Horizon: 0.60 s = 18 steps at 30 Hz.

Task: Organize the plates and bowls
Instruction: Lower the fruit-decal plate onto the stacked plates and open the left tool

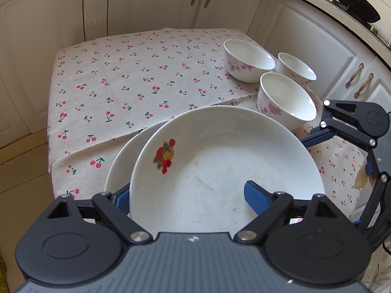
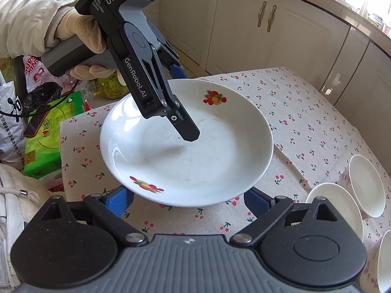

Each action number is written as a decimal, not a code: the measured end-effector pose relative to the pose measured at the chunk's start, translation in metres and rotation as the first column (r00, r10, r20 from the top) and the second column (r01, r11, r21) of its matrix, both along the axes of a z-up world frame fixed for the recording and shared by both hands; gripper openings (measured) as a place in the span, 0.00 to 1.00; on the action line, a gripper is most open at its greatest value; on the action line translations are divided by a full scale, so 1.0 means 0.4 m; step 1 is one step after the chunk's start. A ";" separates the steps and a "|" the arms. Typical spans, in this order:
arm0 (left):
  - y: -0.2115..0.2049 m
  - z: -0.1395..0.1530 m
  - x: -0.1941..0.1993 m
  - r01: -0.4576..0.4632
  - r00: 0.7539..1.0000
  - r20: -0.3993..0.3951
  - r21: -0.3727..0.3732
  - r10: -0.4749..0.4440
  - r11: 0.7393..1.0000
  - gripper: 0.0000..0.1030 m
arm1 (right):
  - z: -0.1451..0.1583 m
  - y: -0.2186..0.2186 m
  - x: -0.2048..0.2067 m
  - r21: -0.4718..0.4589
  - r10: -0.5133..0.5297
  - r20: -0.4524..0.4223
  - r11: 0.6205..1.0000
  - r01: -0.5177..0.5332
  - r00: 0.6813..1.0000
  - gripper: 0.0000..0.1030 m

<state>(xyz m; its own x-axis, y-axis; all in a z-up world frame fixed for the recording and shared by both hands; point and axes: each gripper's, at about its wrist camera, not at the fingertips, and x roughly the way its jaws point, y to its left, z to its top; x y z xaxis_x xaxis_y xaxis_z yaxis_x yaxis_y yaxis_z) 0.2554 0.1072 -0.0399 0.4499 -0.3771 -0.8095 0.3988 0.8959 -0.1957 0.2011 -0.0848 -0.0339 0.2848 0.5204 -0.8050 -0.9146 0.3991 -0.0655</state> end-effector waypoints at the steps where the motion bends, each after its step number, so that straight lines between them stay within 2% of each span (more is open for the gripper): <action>1: 0.001 0.000 0.002 -0.001 1.000 -0.001 0.000 0.001 1.000 0.88 | 0.000 0.001 0.000 0.001 -0.001 0.001 1.000 0.001 1.000 0.96; 18: -0.012 -0.014 0.030 0.009 1.000 -0.017 0.056 -0.008 0.998 0.88 | -0.004 0.008 0.001 0.007 -0.007 0.002 1.000 0.007 1.000 0.96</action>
<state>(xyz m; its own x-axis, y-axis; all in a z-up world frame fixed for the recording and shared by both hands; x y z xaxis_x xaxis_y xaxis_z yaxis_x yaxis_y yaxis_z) 0.2676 0.1024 -0.0457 0.4329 -0.3343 -0.8372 0.4034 0.9024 -0.1517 0.2016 -0.0815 -0.0354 0.2903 0.5236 -0.8010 -0.9115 0.4061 -0.0649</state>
